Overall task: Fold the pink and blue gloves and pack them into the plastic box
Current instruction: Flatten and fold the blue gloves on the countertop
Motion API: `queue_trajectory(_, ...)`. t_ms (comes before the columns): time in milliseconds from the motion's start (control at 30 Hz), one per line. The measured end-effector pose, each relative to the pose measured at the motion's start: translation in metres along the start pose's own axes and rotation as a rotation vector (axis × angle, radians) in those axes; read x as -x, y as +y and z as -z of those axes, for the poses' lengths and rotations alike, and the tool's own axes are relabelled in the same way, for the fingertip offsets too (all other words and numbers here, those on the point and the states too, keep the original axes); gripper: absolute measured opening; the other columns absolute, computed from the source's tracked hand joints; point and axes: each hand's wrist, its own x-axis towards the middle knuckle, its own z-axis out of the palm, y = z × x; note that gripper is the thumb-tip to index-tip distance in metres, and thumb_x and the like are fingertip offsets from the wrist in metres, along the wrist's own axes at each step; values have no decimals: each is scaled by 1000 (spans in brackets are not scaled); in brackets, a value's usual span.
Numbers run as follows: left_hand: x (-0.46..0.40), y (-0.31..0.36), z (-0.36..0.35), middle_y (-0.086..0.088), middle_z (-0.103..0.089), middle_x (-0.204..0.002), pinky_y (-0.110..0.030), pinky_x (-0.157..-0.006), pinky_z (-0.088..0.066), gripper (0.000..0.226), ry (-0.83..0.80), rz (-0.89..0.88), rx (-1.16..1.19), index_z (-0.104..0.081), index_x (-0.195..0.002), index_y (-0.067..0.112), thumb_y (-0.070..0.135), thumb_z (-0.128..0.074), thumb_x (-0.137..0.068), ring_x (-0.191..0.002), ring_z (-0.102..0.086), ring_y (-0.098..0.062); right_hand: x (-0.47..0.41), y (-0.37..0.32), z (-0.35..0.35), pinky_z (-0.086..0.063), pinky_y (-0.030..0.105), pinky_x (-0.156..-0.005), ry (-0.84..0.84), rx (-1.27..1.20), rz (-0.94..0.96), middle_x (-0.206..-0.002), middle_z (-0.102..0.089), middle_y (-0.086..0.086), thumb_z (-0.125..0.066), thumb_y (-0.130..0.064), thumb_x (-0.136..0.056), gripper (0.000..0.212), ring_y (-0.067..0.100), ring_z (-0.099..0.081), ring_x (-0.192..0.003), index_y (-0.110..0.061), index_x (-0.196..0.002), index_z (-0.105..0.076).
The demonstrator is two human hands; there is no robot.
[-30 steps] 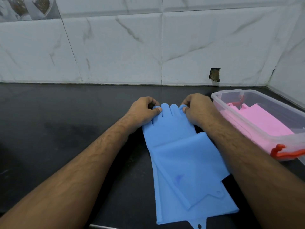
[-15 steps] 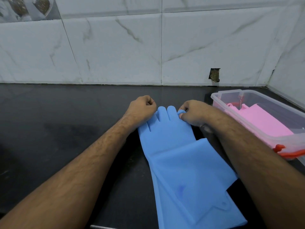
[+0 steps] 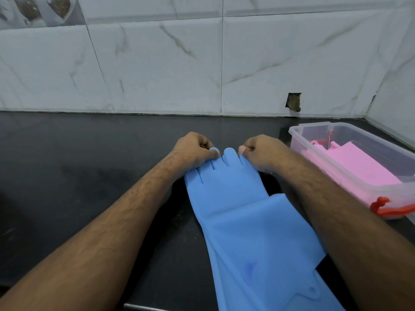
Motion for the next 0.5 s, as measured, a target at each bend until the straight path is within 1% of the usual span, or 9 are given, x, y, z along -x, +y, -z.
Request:
queue_trajectory(67, -1, -2, 0, 0, -76, -93, -31, -78, -58, 17, 4, 16, -17, -76, -92, 18, 35, -76, -88, -89, -72, -15, 0, 1, -4, -47, 29, -83, 13, 38, 25, -112, -68, 4, -50, -36, -104, 26, 23, -62, -103, -20, -114, -68)
queue_trajectory(167, -1, -1, 0, -2, -76, -95, -33, -81, -58, 22, 13, 16, -46, -76, -93, 18, 40, -75, -89, -92, -71, -17, -2, 0, -6, -44, 28, -81, 67, 39, 121, -119, -61, 4, -50, -39, -103, 29, 21, -59, -100, -21, -117, -68)
queue_trajectory(233, -2, 1, 0, -5, -76, -95, -35, -81, -59, 27, 11, 30, -31, -76, -92, 15, 42, -76, -88, -91, -71, -20, -3, -1, -7, -42, 27, -74, 71, 11, 140, -113, -61, 2, -50, -44, -102, 30, 17, -58, -90, -21, -107, -70)
queue_trajectory(267, -2, 1, 0, -6, -76, -94, -36, -81, -59, 30, 8, 42, -21, -76, -91, 13, 43, -77, -88, -90, -72, -22, -4, -1, -8, -42, 27, -70, 51, 12, 132, -109, -66, 1, -52, -44, -102, 30, 15, -59, -87, -21, -101, -70)
queue_trajectory(300, -1, 1, 1, -7, -76, -92, -37, -80, -59, 33, 7, 54, -14, -76, -89, 12, 44, -77, -87, -88, -71, -22, -6, -1, -10, -42, 27, -71, 28, 21, 119, -106, -68, -1, -54, -43, -101, 28, 15, -60, -87, -20, -98, -70)
queue_trajectory(367, 0, 1, 3, -7, -77, -90, -36, -77, -59, 35, -1, 66, -9, -76, -88, 11, 47, -77, -86, -86, -72, -23, -7, 1, -13, -42, 27, -74, 9, 26, 108, -104, -67, -4, -57, -42, -99, 23, 14, -59, -91, -22, -97, -68)
queue_trajectory(400, 0, 1, 5, -7, -77, -90, -36, -78, -60, 36, -16, 68, 1, -77, -89, 11, 47, -78, -86, -86, -73, -23, -7, 2, -13, -42, 27, -72, 18, 8, 114, -102, -66, -5, -58, -42, -99, 21, 13, -58, -89, -23, -96, -68)
queue_trajectory(467, 1, 0, 9, -7, -79, -89, -38, -80, -62, 34, -65, 72, 56, -77, -90, 10, 43, -79, -85, -86, -75, -24, -6, 1, -12, -40, 24, -63, 45, -50, 137, -97, -67, -7, -59, -41, -98, 19, 8, -58, -82, -24, -96, -69)
queue_trajectory(500, 2, -1, 10, -7, -79, -89, -38, -80, -62, 31, -84, 75, 84, -77, -92, 9, 39, -81, -85, -85, -76, -23, -5, 0, -10, -41, 23, -61, 52, -67, 142, -97, -68, -8, -59, -40, -98, 19, 8, -59, -83, -25, -98, -69)
